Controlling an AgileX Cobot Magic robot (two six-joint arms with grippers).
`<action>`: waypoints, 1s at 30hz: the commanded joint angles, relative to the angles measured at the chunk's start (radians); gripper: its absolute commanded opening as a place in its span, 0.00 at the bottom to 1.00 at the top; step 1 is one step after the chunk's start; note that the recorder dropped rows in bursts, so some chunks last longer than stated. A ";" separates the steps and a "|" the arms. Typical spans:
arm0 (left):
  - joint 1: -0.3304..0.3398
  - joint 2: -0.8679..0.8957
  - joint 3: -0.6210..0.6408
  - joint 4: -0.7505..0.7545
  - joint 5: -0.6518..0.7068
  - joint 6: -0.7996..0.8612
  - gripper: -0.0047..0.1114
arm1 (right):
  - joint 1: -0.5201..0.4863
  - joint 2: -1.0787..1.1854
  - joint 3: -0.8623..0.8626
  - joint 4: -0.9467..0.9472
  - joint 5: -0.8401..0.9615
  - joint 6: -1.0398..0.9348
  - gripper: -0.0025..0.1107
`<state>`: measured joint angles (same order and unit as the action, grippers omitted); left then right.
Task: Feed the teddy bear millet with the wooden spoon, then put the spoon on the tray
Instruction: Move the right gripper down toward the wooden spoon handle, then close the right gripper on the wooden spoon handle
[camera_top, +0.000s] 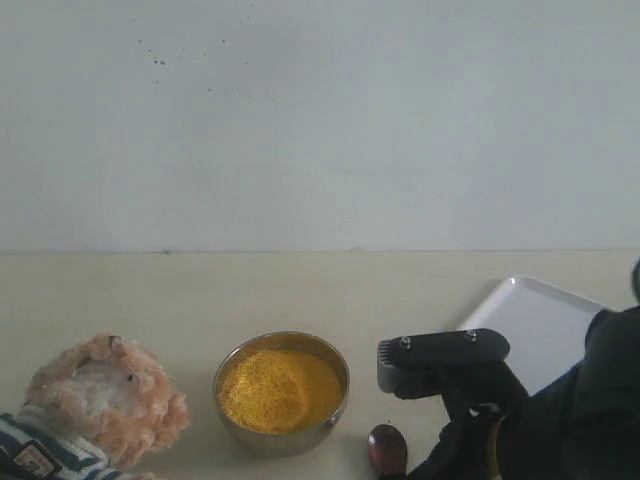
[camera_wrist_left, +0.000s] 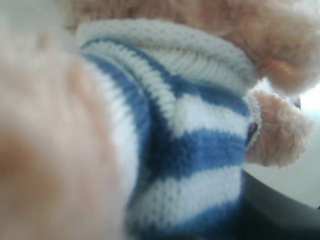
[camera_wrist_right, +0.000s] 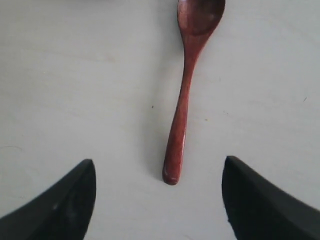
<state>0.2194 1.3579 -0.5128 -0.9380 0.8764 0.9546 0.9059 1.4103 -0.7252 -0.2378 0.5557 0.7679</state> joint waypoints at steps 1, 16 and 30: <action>0.004 -0.008 0.003 -0.015 0.004 0.006 0.09 | 0.001 0.064 0.015 -0.009 0.001 -0.002 0.62; 0.004 -0.008 0.003 -0.015 0.010 0.006 0.09 | 0.013 0.206 0.015 0.003 -0.110 0.022 0.58; 0.004 -0.008 0.003 -0.015 0.002 0.006 0.09 | 0.011 0.293 0.015 -0.097 -0.165 0.123 0.58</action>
<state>0.2194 1.3579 -0.5128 -0.9380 0.8747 0.9546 0.9172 1.6934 -0.7132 -0.3068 0.3998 0.8846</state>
